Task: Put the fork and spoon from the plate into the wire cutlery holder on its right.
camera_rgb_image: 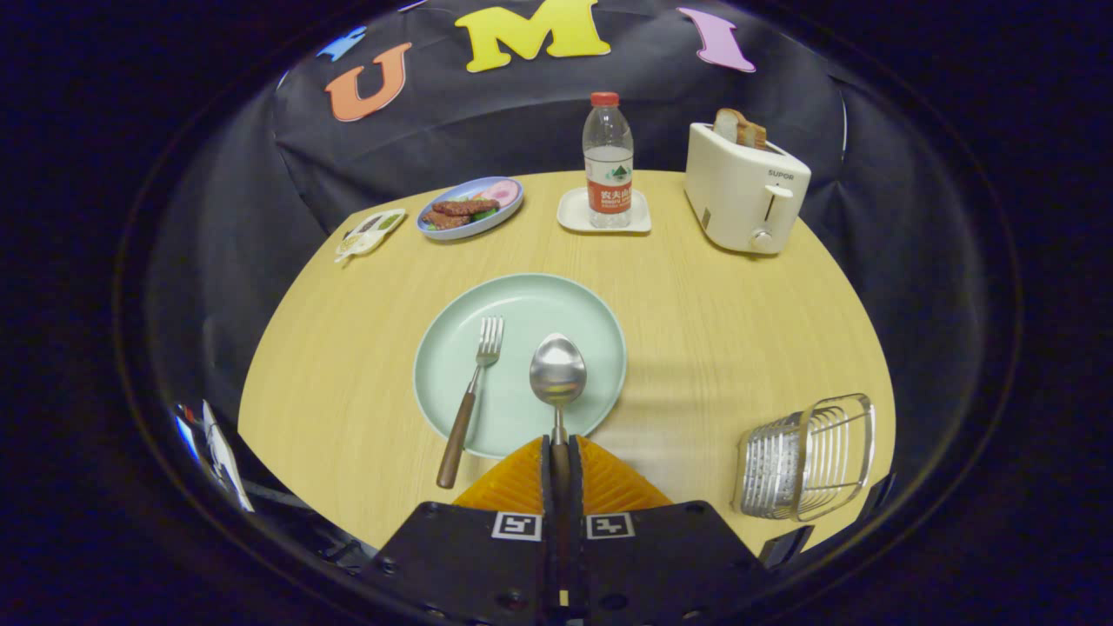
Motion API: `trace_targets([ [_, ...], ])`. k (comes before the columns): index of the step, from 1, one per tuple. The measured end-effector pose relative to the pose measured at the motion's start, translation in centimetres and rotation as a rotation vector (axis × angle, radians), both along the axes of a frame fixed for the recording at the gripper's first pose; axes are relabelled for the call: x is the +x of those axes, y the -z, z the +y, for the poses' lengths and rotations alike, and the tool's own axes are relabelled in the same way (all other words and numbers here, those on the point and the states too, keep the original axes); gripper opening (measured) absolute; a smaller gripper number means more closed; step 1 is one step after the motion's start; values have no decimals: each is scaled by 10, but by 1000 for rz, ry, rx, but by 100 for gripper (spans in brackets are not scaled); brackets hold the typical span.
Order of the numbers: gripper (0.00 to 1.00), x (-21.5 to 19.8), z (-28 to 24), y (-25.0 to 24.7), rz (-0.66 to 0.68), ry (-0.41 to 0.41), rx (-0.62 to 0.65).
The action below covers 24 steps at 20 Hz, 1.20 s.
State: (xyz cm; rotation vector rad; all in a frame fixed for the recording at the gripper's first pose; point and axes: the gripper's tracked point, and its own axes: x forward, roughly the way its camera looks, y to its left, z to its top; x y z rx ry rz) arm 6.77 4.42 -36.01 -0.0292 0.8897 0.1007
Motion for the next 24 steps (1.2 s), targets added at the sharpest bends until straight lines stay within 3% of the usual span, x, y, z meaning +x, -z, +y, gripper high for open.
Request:
trace_targets([
  [5, 4, -29, -56, -33, -33, 18, -51],
  [15, 4, -76, -146, -61, -34, 109, -19],
  [24, 4, -88, -180, -49, 101, 144, 27],
])
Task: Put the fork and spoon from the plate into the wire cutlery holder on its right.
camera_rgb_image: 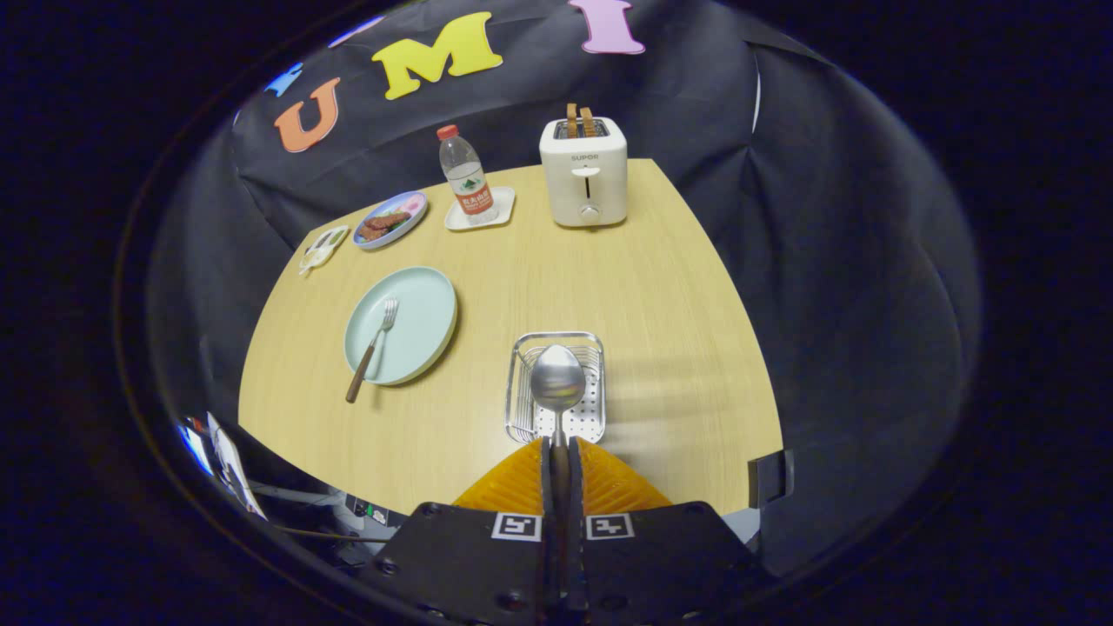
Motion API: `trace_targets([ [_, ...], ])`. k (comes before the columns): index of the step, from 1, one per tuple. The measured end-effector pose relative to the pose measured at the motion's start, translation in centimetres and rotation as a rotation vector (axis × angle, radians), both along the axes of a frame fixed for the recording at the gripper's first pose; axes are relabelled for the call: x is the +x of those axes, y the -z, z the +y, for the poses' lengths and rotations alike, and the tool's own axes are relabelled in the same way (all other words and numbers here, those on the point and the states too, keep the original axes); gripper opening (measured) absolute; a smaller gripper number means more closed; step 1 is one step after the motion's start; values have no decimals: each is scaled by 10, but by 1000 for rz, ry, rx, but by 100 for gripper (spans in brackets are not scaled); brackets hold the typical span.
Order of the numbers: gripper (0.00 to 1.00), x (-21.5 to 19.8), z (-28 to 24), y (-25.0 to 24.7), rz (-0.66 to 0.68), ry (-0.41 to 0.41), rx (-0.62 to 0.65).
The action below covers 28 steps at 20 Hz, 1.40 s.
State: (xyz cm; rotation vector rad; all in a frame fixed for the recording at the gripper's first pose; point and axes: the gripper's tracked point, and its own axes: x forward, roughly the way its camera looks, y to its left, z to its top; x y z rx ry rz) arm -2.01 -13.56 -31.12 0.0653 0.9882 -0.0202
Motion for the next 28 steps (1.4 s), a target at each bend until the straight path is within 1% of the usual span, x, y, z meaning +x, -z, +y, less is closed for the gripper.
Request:
trace_targets([
  [5, 5, 8, 0, 0, 41, -4, -1],
  [7, 5, 12, 0, -2, 41, 0, 1],
  [9, 8, 18, 2, -4, 26, -3, -10],
  [11, 5, 25, 4, -10, 6, -8, -18],
  [12, 11, 26, 7, -10, -1, -11, -27],
  [13, 15, 29, 10, -13, -9, -16, -33],
  [14, 15, 31, 17, -13, -18, -27, -32],
  [16, 22, 34, 31, -14, -31, -51, -27],
  [17, 29, 35, 39, -15, -39, -59, -26],
  [18, 33, 37, 46, -16, -54, -63, -25],
  [19, 42, 43, 52, -18, -84, -52, -28],
  [21, 57, 53, 72, -21, -137, -58, -13],
  [23, 71, 58, 93, -16, -156, -63, 5],
  [26, 87, 65, 131, -3, -144, -67, 48],
  [27, 95, 70, 141, 4, -141, -67, 40],
  [28, 97, 75, 151, 11, -135, -68, 25],
])
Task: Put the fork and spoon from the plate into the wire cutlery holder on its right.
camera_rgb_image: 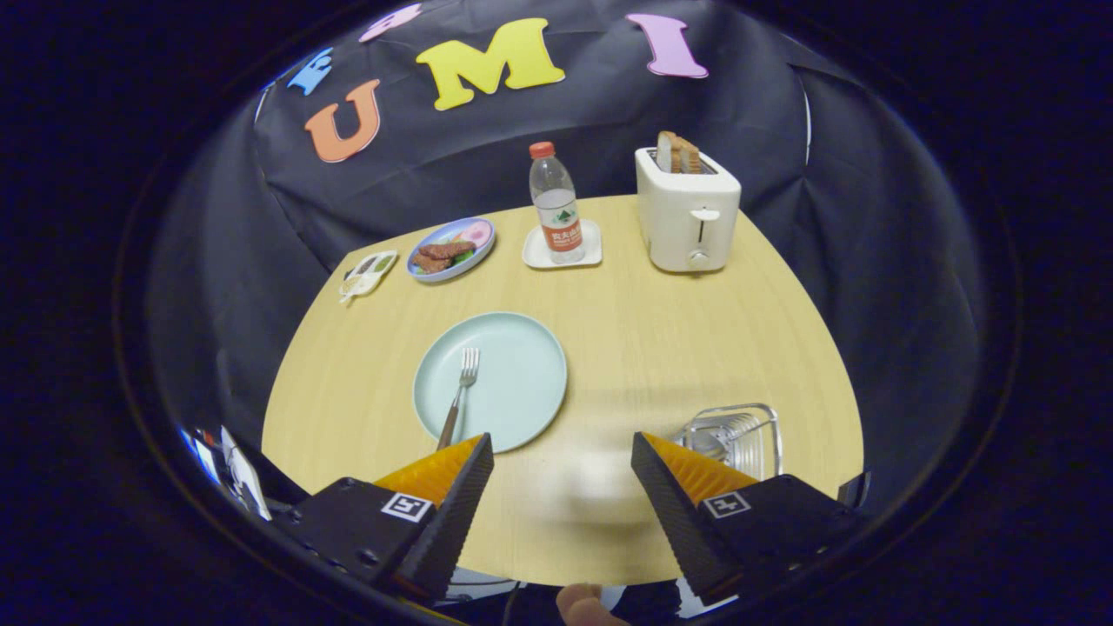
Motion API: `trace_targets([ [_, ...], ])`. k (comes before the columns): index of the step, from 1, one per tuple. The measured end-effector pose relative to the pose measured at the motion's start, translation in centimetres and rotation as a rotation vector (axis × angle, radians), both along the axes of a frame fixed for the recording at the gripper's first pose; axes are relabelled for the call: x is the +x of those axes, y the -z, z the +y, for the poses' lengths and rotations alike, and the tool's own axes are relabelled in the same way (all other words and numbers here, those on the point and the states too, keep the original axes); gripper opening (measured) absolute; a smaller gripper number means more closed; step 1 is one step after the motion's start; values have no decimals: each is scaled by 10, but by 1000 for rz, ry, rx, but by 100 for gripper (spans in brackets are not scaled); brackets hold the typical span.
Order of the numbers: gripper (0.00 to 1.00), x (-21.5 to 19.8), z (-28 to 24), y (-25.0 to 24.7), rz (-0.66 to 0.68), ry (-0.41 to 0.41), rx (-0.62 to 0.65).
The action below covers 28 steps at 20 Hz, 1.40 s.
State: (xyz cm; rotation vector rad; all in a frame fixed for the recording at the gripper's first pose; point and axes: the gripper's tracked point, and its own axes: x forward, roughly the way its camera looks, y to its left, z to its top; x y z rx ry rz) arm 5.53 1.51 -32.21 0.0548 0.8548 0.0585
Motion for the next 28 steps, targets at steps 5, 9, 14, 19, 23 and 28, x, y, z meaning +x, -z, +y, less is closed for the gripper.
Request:
trace_targets([
  [5, 96, 14, 64, 29, 32, -56, -14],
  [9, 96, 25, 106, 57, 44, -73, -30],
  [14, 73, 42, 128, 89, 65, -24, -61],
  [19, 28, 53, 134, 110, 104, 23, -72],
  [23, 9, 51, 135, 110, 106, 17, -76],
  [28, 4, 44, 142, 101, 112, -30, -31],
])
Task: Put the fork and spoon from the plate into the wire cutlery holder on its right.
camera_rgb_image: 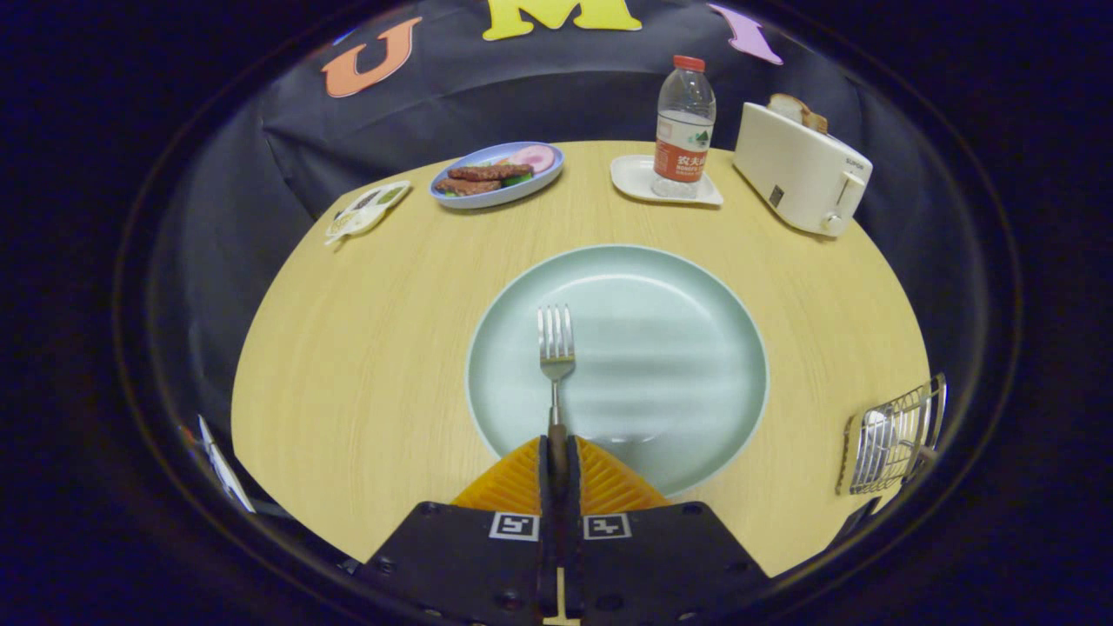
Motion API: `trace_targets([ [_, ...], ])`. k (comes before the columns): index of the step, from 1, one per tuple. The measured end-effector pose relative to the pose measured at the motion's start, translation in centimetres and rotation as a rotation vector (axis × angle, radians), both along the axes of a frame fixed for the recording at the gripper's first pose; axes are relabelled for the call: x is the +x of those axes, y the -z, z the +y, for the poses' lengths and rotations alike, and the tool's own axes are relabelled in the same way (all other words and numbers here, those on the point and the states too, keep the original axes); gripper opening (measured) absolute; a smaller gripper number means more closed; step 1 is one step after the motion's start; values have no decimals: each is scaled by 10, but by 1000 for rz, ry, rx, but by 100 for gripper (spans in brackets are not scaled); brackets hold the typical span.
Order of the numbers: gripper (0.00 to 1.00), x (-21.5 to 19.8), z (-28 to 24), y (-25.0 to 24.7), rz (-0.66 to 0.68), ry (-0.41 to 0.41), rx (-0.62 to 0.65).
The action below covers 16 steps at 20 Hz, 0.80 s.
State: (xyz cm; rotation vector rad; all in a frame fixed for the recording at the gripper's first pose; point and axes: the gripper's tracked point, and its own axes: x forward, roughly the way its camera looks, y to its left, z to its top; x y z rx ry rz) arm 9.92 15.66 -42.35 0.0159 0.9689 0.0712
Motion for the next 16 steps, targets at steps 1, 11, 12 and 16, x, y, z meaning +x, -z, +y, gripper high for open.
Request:
trace_targets([
  [1, 4, -2, -3, -5, -5, -5, -6],
  [11, 4, -28, -74, -70, -43, -52, -43],
  [12, 4, -31, -87, -76, -43, -52, -52],
  [16, 4, -40, -140, -97, -48, -46, -82],
])
